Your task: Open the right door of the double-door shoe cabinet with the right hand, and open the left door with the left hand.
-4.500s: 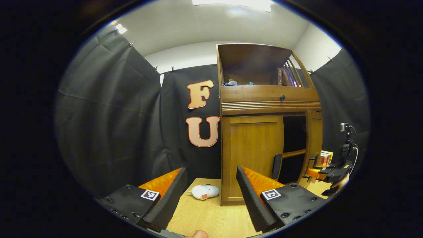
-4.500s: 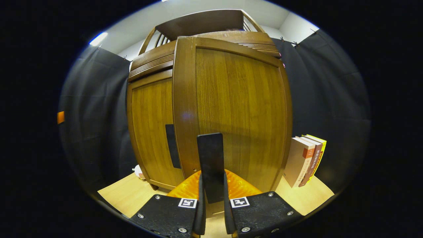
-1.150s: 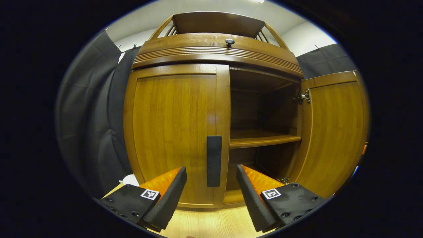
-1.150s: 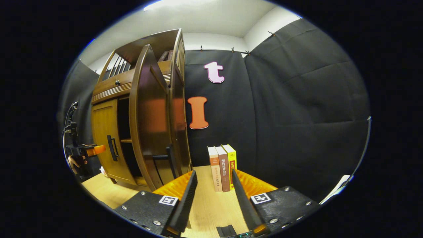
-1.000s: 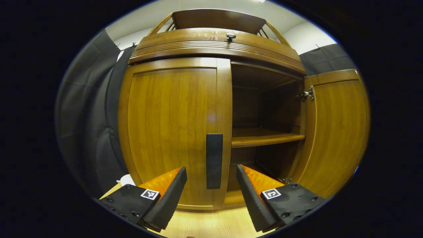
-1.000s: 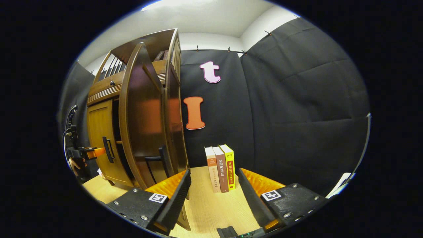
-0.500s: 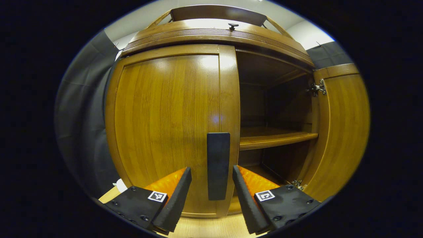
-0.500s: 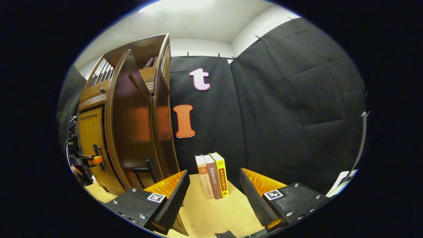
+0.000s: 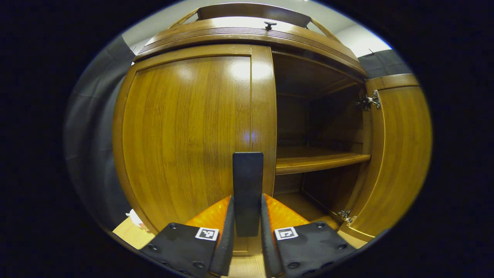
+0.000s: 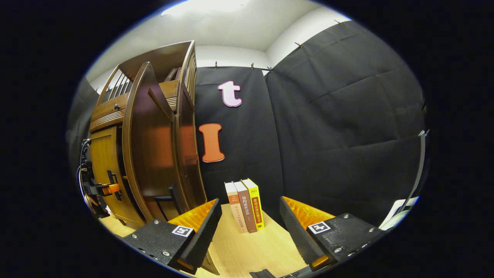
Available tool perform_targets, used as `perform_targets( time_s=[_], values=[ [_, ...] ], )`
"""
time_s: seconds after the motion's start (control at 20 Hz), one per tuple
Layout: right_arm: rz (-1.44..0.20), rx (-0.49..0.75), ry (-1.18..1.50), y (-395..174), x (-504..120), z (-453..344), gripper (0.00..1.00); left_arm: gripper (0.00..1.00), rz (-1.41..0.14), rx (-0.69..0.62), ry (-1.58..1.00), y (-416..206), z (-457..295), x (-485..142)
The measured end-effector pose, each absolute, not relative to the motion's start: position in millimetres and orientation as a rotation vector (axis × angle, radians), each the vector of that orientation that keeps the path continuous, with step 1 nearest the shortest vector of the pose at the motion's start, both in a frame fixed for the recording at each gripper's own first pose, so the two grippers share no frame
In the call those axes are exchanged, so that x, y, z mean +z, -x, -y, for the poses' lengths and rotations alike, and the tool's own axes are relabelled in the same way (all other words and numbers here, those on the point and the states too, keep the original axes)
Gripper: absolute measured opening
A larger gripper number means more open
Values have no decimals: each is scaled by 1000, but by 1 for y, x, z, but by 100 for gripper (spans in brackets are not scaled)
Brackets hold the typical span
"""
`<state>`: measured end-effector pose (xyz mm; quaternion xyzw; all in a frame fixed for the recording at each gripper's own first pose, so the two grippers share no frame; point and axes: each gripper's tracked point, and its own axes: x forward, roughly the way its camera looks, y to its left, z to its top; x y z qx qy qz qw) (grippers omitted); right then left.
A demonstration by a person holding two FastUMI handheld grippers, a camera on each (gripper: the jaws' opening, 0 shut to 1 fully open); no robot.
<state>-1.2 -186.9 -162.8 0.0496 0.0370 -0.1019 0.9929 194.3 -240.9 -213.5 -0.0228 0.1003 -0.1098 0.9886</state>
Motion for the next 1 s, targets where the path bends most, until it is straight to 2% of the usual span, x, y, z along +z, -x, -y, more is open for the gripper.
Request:
perform_targets(
  time_s=[0.15, 0.2, 0.25, 0.35, 0.45, 0.5, 0.55, 1.0],
  values=[
    [-86, -175, -100, 5, -163, 176, 99, 33, -199, -222, 63, -188, 240, -214],
    [-87, -171, -93, 6, -163, 173, 84, 29, -202, -221, 65, -186, 238, -216],
    [-90, -169, -83, 9, -163, 172, 99, 27, -197, -205, 79, -183, 237, -212],
    [-87, -171, -68, 12, -159, 170, 84, 26, -210, -209, 61, -176, 235, -214],
    [-74, -168, -74, 18, -153, 167, 99, 24, -203, -241, 79, -170, 234, -210],
    [-68, -167, -78, 19, -150, 165, 99, 24, -210, -256, 95, -165, 232, -209],
    [-64, -165, -80, 22, -149, 164, 92, 23, -215, -268, 103, -158, 231, -208],
    [-41, -130, -81, 36, -131, 132, 92, 24, -226, -335, 81, -110, 205, -199]
  ],
)
